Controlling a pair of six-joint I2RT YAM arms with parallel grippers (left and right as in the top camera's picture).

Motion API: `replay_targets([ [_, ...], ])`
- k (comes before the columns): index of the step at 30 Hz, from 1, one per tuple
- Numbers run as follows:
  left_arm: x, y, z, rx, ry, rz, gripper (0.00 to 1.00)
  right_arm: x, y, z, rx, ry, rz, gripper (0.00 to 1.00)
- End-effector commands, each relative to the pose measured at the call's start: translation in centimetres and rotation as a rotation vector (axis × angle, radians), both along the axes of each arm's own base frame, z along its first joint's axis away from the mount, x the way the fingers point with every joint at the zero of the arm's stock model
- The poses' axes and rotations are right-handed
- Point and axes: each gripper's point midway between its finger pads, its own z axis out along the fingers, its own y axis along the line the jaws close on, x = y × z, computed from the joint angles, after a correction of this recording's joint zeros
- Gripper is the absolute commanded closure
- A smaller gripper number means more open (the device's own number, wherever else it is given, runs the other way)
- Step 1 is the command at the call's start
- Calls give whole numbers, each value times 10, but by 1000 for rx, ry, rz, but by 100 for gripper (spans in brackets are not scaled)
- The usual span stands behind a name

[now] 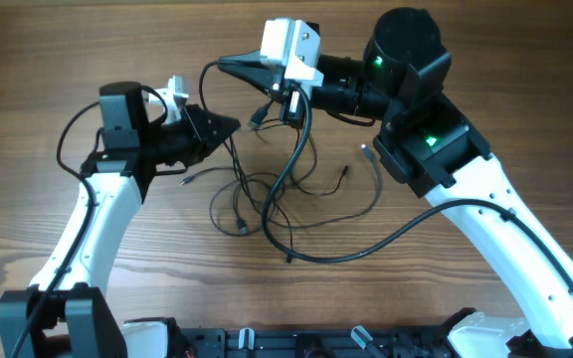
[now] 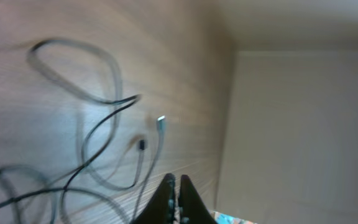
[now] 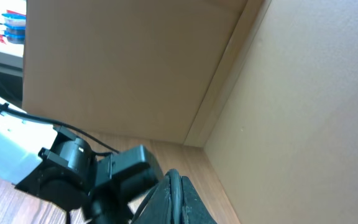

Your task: Untangle cables

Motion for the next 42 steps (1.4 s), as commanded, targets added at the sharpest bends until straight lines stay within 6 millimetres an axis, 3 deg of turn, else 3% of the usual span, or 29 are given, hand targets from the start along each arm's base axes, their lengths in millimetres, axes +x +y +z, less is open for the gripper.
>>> replay_targets([
  [1,-4,6,-46,147,110,42,96,-7,-5,16,25,-33,7,96],
  [3,-14,13,-80,264,204,52,96,-7,-5,19,31,-42,6,96],
  [8,-25,33,-116,385,329,101,94,0,-7,18,31,-35,-37,96],
  [12,-37,40,-136,436,415,107,73,2,-8,18,31,-34,-46,96],
  [13,-39,41,-139,445,418,87,63,2,-8,18,31,-34,-47,96],
  [17,-46,39,-127,320,417,18,31,3,-8,18,31,-34,-52,96],
  [19,-45,38,-110,157,422,15,30,4,-10,18,31,-34,-55,96],
  [21,-41,43,-92,-1,425,35,38,6,-11,17,29,-26,-61,96],
  [25,-38,51,-85,-126,576,164,41,9,-14,15,37,27,-69,96],
  [26,-39,50,-85,-157,640,199,38,10,-15,15,37,28,-71,96],
  [27,-41,46,-83,-191,698,222,25,10,-15,15,36,28,-71,96],
  [28,-43,42,-83,-214,752,242,23,10,-15,15,37,27,-71,96],
  [38,-24,1,-79,-231,794,269,27,4,-13,15,35,28,-38,96],
  [40,-22,2,-85,-199,799,307,43,2,-12,15,34,27,-21,96],
  [42,-23,1,-89,-172,797,314,70,2,-12,15,34,26,-21,96],
])
